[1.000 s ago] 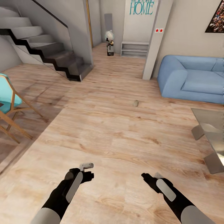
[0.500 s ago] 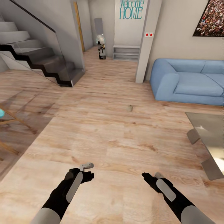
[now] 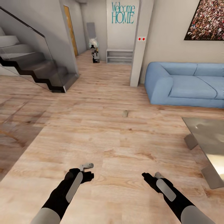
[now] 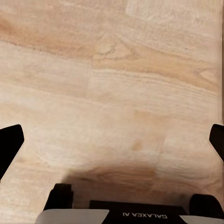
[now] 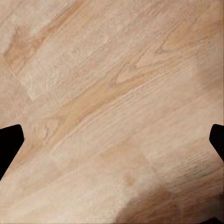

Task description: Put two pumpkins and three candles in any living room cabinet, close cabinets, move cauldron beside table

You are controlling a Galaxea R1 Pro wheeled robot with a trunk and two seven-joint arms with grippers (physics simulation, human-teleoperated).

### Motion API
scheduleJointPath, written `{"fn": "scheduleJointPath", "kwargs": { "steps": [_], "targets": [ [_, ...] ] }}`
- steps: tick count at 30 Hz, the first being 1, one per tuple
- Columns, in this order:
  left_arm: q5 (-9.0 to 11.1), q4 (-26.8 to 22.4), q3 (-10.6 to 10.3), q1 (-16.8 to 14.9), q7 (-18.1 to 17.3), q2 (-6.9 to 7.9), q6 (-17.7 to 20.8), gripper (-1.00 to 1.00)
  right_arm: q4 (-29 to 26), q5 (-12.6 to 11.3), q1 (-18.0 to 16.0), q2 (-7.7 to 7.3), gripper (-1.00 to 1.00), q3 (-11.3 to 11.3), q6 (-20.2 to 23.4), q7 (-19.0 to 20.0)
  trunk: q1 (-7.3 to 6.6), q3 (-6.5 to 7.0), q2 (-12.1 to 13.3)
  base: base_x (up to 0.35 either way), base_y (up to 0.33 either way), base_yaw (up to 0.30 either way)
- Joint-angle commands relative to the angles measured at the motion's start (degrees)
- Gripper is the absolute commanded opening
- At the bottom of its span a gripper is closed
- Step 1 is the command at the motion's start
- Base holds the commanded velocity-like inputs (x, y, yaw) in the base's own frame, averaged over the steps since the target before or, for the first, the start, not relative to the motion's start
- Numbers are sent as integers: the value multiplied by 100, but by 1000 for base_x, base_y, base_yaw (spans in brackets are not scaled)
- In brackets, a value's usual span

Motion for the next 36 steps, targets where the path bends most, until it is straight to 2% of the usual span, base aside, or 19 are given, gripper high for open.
{"fn": "scheduleJointPath", "kwargs": {
  "steps": [1,11,27,36],
  "targets": [
    [60,-5,-8,-2,56,2,13,100,-12,-33,-4,-8,100,34,5,-43,4,4,-2,334,0,-86],
    [63,-4,-9,-2,56,2,13,100,-9,-33,-4,-6,100,34,5,-44,4,71,-2,334,0,-33],
    [62,-1,-9,-2,56,3,13,100,29,-33,-4,17,100,43,-5,-35,4,73,-2,334,0,0],
    [60,-3,-9,-2,56,3,13,100,32,-33,-4,4,100,51,-210,-27,4,54,-2,334,0,-93]
  ]
}}
